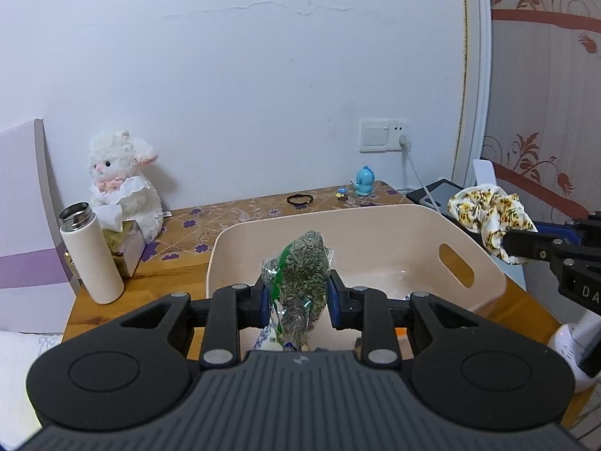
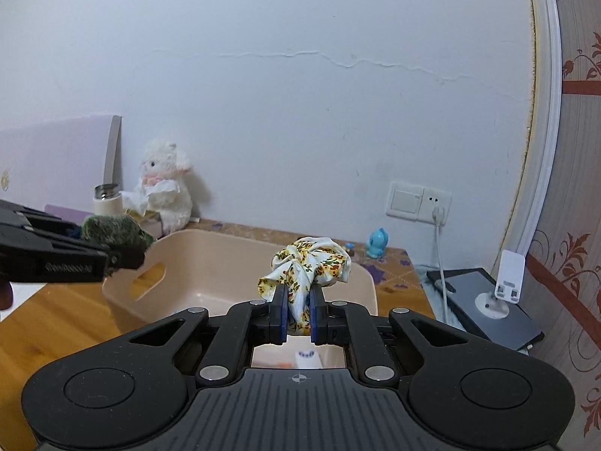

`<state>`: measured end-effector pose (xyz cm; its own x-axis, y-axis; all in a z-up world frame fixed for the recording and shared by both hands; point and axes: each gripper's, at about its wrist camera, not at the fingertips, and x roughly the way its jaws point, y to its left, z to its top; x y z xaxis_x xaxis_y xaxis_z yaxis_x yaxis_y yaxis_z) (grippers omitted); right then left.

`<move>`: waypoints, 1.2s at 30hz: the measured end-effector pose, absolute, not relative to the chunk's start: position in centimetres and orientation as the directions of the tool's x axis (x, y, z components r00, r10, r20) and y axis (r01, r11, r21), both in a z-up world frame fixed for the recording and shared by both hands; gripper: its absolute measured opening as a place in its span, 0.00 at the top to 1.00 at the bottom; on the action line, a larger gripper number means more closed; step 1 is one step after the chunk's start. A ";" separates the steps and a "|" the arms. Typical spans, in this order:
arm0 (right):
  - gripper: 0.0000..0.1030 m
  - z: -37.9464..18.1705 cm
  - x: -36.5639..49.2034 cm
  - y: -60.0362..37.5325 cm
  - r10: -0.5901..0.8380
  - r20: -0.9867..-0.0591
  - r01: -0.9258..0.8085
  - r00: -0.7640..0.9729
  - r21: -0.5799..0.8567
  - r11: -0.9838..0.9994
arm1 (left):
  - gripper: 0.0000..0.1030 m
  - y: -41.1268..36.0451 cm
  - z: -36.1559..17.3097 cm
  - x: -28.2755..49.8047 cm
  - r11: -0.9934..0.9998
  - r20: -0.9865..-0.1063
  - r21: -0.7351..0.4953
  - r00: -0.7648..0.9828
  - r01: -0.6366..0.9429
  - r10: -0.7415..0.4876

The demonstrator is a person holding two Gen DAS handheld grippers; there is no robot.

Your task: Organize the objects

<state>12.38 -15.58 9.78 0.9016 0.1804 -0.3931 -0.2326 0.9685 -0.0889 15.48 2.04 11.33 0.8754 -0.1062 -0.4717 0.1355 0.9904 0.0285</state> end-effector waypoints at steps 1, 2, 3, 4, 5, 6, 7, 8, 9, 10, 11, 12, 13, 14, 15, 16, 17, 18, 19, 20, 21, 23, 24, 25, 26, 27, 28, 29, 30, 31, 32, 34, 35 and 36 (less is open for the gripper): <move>0.90 9.7 12.9 -15.6 0.176 -0.395 -0.227 0.902 -0.086 0.970 | 0.70 1.9 11.2 16.1 0.991 -0.479 0.030 0.872 0.133 -0.103; 0.90 9.6 13.5 -15.6 0.173 -0.400 -0.224 0.900 -0.082 0.971 | 0.70 1.6 11.0 16.8 0.991 -0.486 0.035 0.868 0.131 -0.097; 0.90 9.5 14.2 -15.6 0.173 -0.409 -0.223 0.896 -0.078 0.972 | 0.70 1.4 10.7 17.4 0.991 -0.494 0.042 0.865 0.129 -0.092; 0.90 9.3 14.8 -15.5 0.172 -0.418 -0.223 0.892 -0.075 0.972 | 0.70 1.0 10.4 18.2 0.990 -0.506 0.055 0.859 0.129 -0.083; 0.90 9.0 15.5 -15.4 0.167 -0.429 -0.220 0.888 -0.076 0.973 | 0.70 0.6 10.0 18.8 0.990 -0.519 0.065 0.851 0.128 -0.076; 0.90 8.8 16.0 -15.4 0.161 -0.437 -0.216 0.885 -0.079 0.973 | 0.70 0.4 9.5 19.4 0.990 -0.532 0.068 0.844 0.126 -0.071; 0.90 8.5 16.5 -15.2 0.155 -0.448 -0.214 0.880 -0.084 0.973 | 0.70 0.2 9.1 20.2 0.990 -0.550 0.067 0.832 0.125 -0.068; 0.90 8.1 17.0 -15.0 0.150 -0.459 -0.212 0.876 -0.085 0.974 | 0.70 0.1 8.6 21.0 0.990 -0.570 0.062 0.819 0.126 -0.068; 0.90 7.7 17.6 -14.9 0.147 -0.474 -0.211 0.868 -0.084 0.974 | 0.70 0.0 8.1 21.7 0.991 -0.587 0.059 0.807 0.121 -0.063; 0.90 7.3 17.8 -14.8 0.146 -0.488 -0.212 0.861 -0.082 0.974 | 0.70 -0.1 7.6 22.3 0.992 -0.602 0.058 0.797 0.109 -0.053; 0.90 6.9 18.2 -14.6 0.145 -0.503 -0.213 0.852 -0.079 0.974 | 0.70 -0.1 7.1 22.8 0.993 -0.615 0.058 0.787 0.099 -0.043; 0.90 6.4 18.6 -14.5 0.143 -0.518 -0.213 0.843 -0.077 0.974 | 0.70 -0.1 6.5 23.3 0.994 -0.627 0.059 0.778 0.088 -0.032; 0.89 5.9 18.9 -14.4 0.141 -0.535 -0.214 0.833 -0.077 0.974 | 0.70 0.0 6.0 23.6 0.994 -0.639 0.061 0.768 0.086 -0.027; 0.89 5.3 19.2 -14.3 0.138 -0.554 -0.217 0.821 -0.080 0.973 | 0.70 0.0 5.6 23.8 0.994 -0.650 0.065 0.759 0.087 -0.024; 0.88 4.9 19.5 -14.2 0.134 -0.567 -0.219 0.813 -0.084 0.972 | 0.70 0.1 5.2 24.1 0.993 -0.662 0.072 0.750 0.088 -0.019; 0.82 4.4 19.7 -14.0 0.128 -0.583 -0.222 0.802 -0.092 0.971 | 0.69 0.0 4.8 24.1 0.993 -0.670 0.078 0.742 0.089 -0.014; 0.72 4.0 19.8 -13.8 0.120 -0.595 -0.224 0.794 -0.104 0.969 | 0.69 0.1 4.5 24.4 0.992 -0.682 0.081 0.731 0.093 -0.013; 0.71 3.6 19.7 -13.7 0.113 -0.601 -0.225 0.791 -0.115 0.967 | 0.68 0.2 4.3 24.5 0.993 -0.690 0.076 0.723 0.095 -0.017; 0.67 3.4 19.7 -13.6 0.112 -0.603 -0.227 0.790 -0.118 0.967 | 0.66 0.3 4.2 24.5 0.993 -0.696 0.065 0.718 0.100 -0.026; 0.63 3.3 19.6 -13.6 0.109 -0.605 -0.225 0.789 -0.118 0.967 | 0.61 0.4 4.2 24.4 0.993 -0.700 0.057 0.714 0.104 -0.035; 0.60 3.4 19.5 -13.6 0.111 -0.603 -0.221 0.790 -0.113 0.969 | 0.48 0.5 4.2 24.4 0.993 -0.700 0.053 0.713 0.104 -0.038; 0.46 3.8 19.3 -13.9 0.120 -0.596 -0.215 0.794 -0.092 0.972 | 0.32 0.6 4.7 24.0 0.995 -0.690 0.052 0.723 0.091 -0.030; 0.43 4.1 19.1 -14.0 0.124 -0.591 -0.212 0.797 -0.081 0.974 | 0.29 0.8 5.0 23.7 0.995 -0.682 0.048 0.730 0.085 -0.030; 0.40 4.4 18.9 -14.1 0.127 -0.585 -0.208 0.801 -0.073 0.975 | 0.29 0.9 5.3 23.5 0.996 -0.678 0.040 0.734 0.082 -0.033; 0.37 4.7 18.6 -14.2 0.127 -0.580 -0.204 0.805 -0.069 0.977 | 0.29 1.0 5.7 23.3 0.996 -0.678 0.033 0.734 0.081 -0.037; 0.37 5.0 18.4 -14.2 0.126 -0.574 -0.201 0.809 -0.070 0.977 | 0.28 1.2 6.0 23.1 0.996 -0.682 0.027 0.730 0.079 -0.039; 0.36 5.3 18.1 -14.2 0.123 -0.568 -0.199 0.814 -0.074 0.977 | 0.27 1.2 6.2 22.9 0.997 -0.687 0.027 0.726 0.071 -0.033; 0.35 5.6 17.9 -14.2 0.117 -0.564 -0.195 0.817 -0.079 0.978 | 0.27 1.2 6.5 22.7 0.998 -0.691 0.029 0.723 0.061 -0.024; 0.34 5.8 17.6 -14.2 0.112 -0.564 -0.191 0.818 -0.084 0.978 | 0.27 1.3 6.7 22.5 0.998 -0.694 0.032 0.720 0.052 -0.016; 0.31 6.1 17.3 -14.2 0.109 -0.564 -0.190 0.819 -0.087 0.978 | 0.27 1.4 6.9 22.1 0.998 -0.695 0.032 0.719 0.047 -0.012; 0.27 6.3 16.9 -14.1 0.114 -0.565 -0.196 0.818 -0.086 0.977 | 0.27 1.5 7.1 21.8 0.998 -0.693 0.032 0.721 0.049 -0.013; 0.24 6.5 16.2 -14.0 0.119 -0.565 -0.204 0.817 -0.088 0.975 | 0.27 1.4 7.5 21.0 0.998 -0.687 0.036 0.727 0.058 -0.018; 0.24 6.6 15.8 -13.9 0.116 -0.563 -0.203 0.818 -0.094 0.975 | 0.27 1.4 7.7 20.7 0.997 -0.683 0.037 0.730 0.064 -0.022; 0.24 6.7 15.4 -13.8 0.111 -0.561 -0.200 0.821 -0.100 0.975 | 0.27 1.3 7.9 20.2 0.997 -0.678 0.035 0.735 0.069 -0.027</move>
<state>15.38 -13.81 6.67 0.8205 0.1110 -0.5607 -0.2005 0.9745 -0.1005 20.23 1.34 7.93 0.7347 -0.0274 -0.6778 0.0692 0.9970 0.0347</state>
